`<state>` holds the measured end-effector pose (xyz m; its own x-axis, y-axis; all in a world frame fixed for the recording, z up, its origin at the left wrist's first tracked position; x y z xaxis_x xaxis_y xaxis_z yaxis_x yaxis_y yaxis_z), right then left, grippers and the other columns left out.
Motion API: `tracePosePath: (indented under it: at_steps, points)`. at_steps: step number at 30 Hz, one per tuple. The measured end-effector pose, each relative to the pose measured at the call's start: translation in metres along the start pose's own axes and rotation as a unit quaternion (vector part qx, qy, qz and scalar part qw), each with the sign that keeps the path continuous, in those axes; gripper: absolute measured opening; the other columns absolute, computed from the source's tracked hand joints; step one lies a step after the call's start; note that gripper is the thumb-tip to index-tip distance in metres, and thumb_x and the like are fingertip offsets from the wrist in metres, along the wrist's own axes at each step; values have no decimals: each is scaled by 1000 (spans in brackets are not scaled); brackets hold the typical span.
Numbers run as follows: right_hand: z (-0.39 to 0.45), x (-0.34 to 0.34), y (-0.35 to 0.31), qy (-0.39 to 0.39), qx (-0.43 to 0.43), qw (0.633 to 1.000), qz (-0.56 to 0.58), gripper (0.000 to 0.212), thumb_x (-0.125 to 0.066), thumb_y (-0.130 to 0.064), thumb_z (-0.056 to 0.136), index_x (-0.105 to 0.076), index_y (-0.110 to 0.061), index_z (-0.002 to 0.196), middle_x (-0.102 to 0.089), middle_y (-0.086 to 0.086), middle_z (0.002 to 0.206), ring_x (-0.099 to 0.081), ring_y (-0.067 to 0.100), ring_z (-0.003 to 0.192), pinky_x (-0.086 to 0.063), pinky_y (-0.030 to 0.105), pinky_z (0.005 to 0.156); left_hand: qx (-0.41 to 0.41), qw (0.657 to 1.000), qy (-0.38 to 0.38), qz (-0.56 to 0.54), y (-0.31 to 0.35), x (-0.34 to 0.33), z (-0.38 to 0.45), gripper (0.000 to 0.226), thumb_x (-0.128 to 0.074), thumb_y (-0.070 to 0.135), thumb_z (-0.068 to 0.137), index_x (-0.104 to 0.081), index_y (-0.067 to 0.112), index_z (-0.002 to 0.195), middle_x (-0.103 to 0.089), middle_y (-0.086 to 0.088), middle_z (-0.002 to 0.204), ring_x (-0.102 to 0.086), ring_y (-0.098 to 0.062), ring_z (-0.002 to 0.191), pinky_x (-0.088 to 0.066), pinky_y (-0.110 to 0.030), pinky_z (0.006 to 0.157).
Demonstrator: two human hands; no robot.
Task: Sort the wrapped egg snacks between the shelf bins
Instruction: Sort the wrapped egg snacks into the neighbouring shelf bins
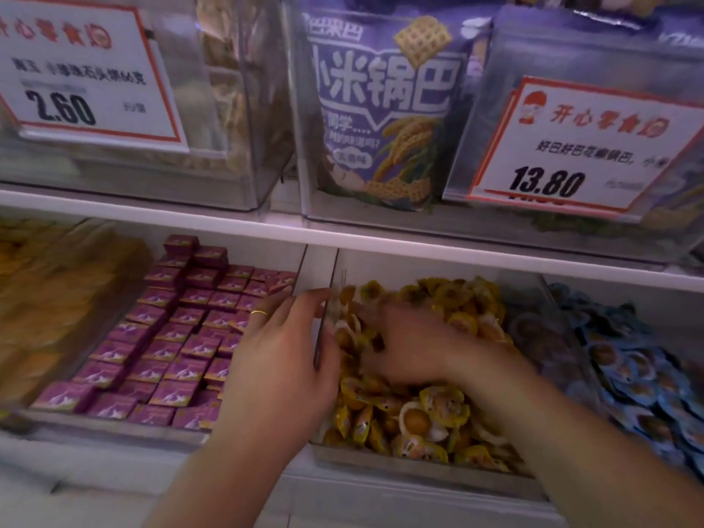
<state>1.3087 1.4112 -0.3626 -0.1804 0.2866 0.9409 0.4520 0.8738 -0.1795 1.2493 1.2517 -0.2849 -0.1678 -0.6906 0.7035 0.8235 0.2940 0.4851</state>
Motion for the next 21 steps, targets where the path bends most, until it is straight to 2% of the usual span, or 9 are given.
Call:
tracePosePath:
  at_steps: [2,4,6,9,12,13,16,19,21]
  points:
    - [-34,-10,-10,-19,17,999,-24,80,-35,-64,81,-22,-36,154,-33,1,158,-35,28,142,-29,46,116,-5,1000,-1,4,1,-1,1,32,-50,25,84,-59,18,113,-70,0,103,-57,-27,104,-48,-34,83]
    - [-55,-13,-17,-28,40,999,-7,75,-31,-62,84,-26,-35,154,-36,-7,155,-33,21,142,-25,44,117,-5,1000,-3,3,1,-1,2,32,-47,27,83,-59,18,111,-70,1,103,-55,-26,103,-43,-32,84]
    - [-63,-8,-19,-11,58,998,31,65,-37,-58,91,-33,-35,151,-42,-10,151,-35,15,139,-26,41,116,-6,1000,-3,4,0,-1,1,31,-47,27,84,-60,18,111,-70,1,102,-54,-23,100,-39,-28,83]
    - [-63,14,-9,67,48,988,131,50,-45,-53,95,-51,-34,141,-57,-8,137,-50,12,127,-41,35,107,1,1000,-2,7,0,-1,0,29,-53,23,84,-61,19,111,-70,3,100,-56,-25,98,-41,-29,81]
    - [-47,46,23,199,-25,969,143,39,-48,-45,97,-62,-29,129,-64,-3,129,-58,16,119,-45,29,95,0,1000,2,7,1,-1,0,29,-56,22,83,-61,18,111,-70,3,100,-56,-23,99,-44,-31,81]
    - [-35,51,34,202,-61,971,114,39,-46,-42,97,-61,-27,129,-62,1,132,-56,21,122,-45,32,98,0,1000,3,4,1,-2,0,29,-56,22,83,-62,18,111,-70,2,101,-57,-23,99,-46,-32,83]
    - [2,40,67,119,-174,977,30,53,-44,-44,96,-46,-23,145,-45,8,150,-41,31,137,-30,45,114,8,1000,-3,-7,-1,-3,0,30,-54,24,84,-61,19,113,-70,2,105,-61,-29,103,-49,-37,84]
    - [19,38,92,138,-224,964,42,50,-48,-53,93,-59,-21,129,-58,11,136,-53,32,123,-41,38,97,2,1000,-4,-8,0,-1,0,30,-54,25,85,-60,20,114,-70,3,107,-62,-30,103,-50,-37,82]
    - [28,33,102,131,-225,961,90,52,-43,-56,94,-63,-18,123,-61,12,131,-56,31,119,-42,34,91,-2,1000,-2,-3,0,-2,1,30,-56,23,84,-61,19,113,-70,2,105,-63,-31,101,-50,-37,81]
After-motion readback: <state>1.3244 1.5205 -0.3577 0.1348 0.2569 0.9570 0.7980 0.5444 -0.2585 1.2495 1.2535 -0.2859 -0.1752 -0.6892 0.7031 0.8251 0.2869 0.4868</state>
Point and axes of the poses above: each hand's wrist, its own z-axis towards the middle knuckle, its own x-axis out of the back of the hand, y = z × x, the point moved 8 cm from there along z, towards the middle knuckle
